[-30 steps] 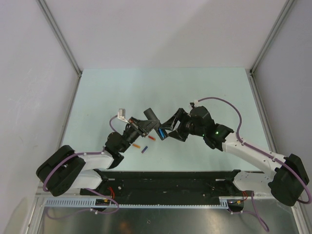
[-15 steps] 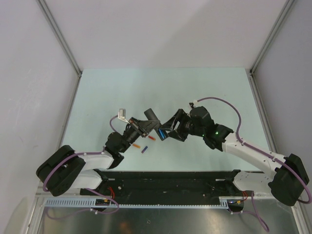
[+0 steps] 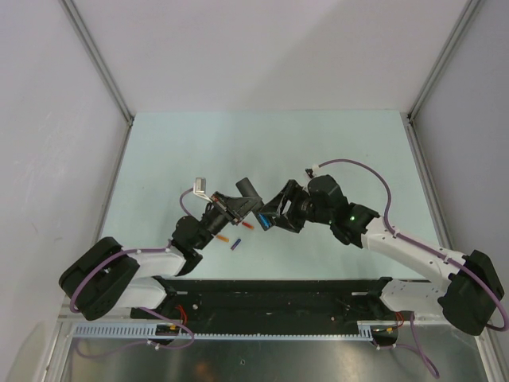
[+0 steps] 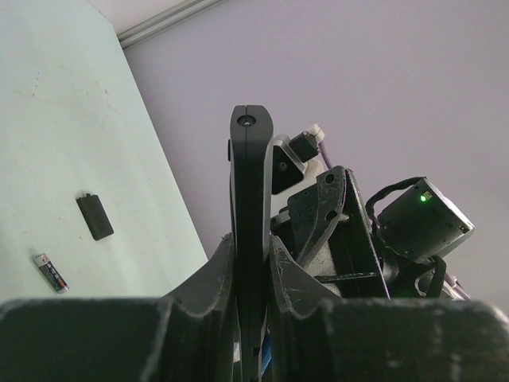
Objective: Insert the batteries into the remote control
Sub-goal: Load the battery into the remote control.
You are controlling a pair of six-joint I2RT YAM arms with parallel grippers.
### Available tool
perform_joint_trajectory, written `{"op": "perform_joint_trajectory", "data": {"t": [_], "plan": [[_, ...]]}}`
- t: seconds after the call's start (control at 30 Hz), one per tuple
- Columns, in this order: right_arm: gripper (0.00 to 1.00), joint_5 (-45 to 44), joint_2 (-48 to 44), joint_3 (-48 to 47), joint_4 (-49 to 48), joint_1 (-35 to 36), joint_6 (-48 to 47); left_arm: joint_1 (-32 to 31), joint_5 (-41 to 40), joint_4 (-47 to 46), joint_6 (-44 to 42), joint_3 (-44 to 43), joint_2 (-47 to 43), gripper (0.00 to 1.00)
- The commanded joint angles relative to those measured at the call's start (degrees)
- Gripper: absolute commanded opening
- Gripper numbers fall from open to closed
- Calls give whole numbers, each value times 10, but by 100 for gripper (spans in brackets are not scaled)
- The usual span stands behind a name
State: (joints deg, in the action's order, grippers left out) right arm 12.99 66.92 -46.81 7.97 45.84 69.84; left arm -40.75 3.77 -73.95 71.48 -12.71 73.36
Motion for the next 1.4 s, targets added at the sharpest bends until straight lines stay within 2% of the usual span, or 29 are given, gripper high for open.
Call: {"op": "perform_joint_trajectory", "data": {"t": [0.0, 0.4, 1.37], "plan": [[67, 13, 3, 3, 20, 6, -17, 1, -11, -157, -6, -5, -16, 0], [59, 9, 4, 3, 24, 9, -18, 1, -13, -158, -7, -10, -20, 0], [57, 5, -5, 8, 45, 19, -36, 3, -13, -158, 17, -29, -25, 0]]}}
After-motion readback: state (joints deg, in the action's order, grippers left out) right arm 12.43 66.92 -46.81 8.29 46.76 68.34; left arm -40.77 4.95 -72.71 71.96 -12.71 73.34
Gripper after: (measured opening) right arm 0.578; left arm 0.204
